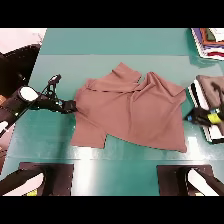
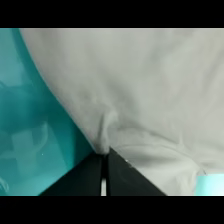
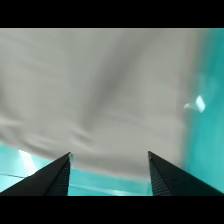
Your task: Fold the shirts.
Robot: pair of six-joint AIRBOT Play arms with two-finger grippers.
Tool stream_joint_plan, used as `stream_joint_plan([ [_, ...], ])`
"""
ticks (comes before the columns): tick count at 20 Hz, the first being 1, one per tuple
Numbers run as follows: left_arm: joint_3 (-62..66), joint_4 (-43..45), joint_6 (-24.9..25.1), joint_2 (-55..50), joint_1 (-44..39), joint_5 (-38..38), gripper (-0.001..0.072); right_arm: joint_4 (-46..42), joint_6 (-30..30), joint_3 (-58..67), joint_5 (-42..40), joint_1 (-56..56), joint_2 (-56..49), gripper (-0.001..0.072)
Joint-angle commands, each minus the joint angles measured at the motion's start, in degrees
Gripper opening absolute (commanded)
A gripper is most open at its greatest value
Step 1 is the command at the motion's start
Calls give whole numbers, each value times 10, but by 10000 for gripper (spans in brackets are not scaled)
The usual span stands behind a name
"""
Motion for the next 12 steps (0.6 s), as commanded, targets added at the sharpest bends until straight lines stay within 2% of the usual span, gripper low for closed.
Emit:
stream_joint_plan([
  [1,3,4,7,7,0,4,24,-66,4,-103,20,-106,27,558],
  [4,3,3,7,7,0,9,24,-65,4,-151,15,-119,5,555],
  [9,3,4,7,7,0,12,24,-25,15,-165,-40,-26,-49,549],
  [10,3,3,7,7,0,12,24,-25,21,-165,-46,-8,-58,487],
  [11,3,4,7,7,0,12,24,-25,22,-165,-46,6,-66,480],
  [12,3,4,7,7,0,11,24,-25,22,-165,-44,17,-73,430],
])
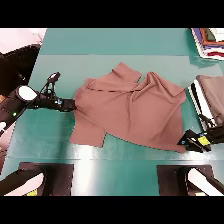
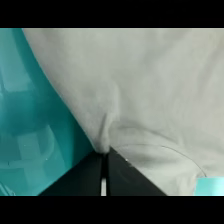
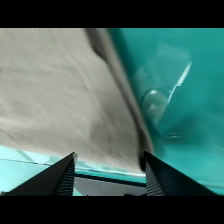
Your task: Fold the shirts.
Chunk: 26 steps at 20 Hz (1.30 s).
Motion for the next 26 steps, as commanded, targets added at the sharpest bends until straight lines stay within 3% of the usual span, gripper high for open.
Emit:
stream_joint_plan([
  [1,0,0,0,0,0,-3,24,5,6,-5,-13,48,-26,390],
  [5,1,2,0,5,0,-34,23,5,-3,-5,-16,91,-8,23],
  [11,46,53,-32,142,0,-50,23,14,-2,91,-1,114,109,12],
  [16,264,97,-52,242,0,-79,23,67,-2,364,-1,109,172,12],
  [23,617,103,-95,257,0,-86,22,40,-2,766,-9,109,171,12],
  [26,718,146,-122,255,0,-71,21,4,21,922,22,108,133,12],
])
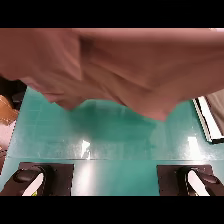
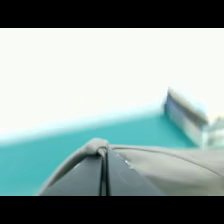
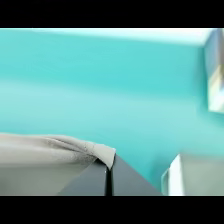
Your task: Fold the shirts.
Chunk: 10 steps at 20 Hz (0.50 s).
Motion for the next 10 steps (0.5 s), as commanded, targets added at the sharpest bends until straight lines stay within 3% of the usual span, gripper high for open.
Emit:
stream_joint_plan([
  [1,124,51,-35,2,0,10,21,-33,19,178,31,0,-38,11],
  [4,121,68,-44,-5,0,-13,21,-30,28,197,41,0,-63,11],
  [10,-21,74,-42,-112,0,-117,23,-12,30,-18,40,14,-98,10],
])
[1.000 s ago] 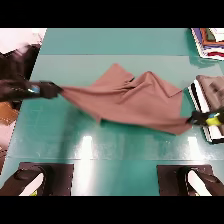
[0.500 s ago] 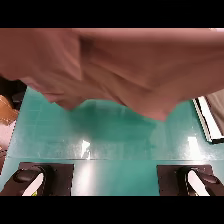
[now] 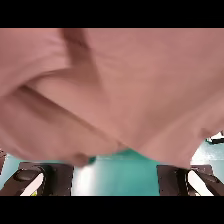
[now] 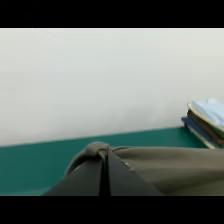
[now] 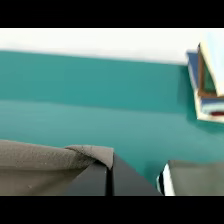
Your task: Fold the shirts.
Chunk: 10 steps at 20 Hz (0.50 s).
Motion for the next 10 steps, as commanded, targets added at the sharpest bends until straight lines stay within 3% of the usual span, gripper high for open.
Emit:
stream_joint_plan([
  [1,-89,6,-1,-82,0,-67,23,3,3,-102,21,23,-56,11],
  [6,-245,7,16,-259,0,-65,24,2,3,-203,36,79,-243,11],
  [10,-268,11,44,-392,5,50,23,3,2,-188,3,83,-399,11],
])
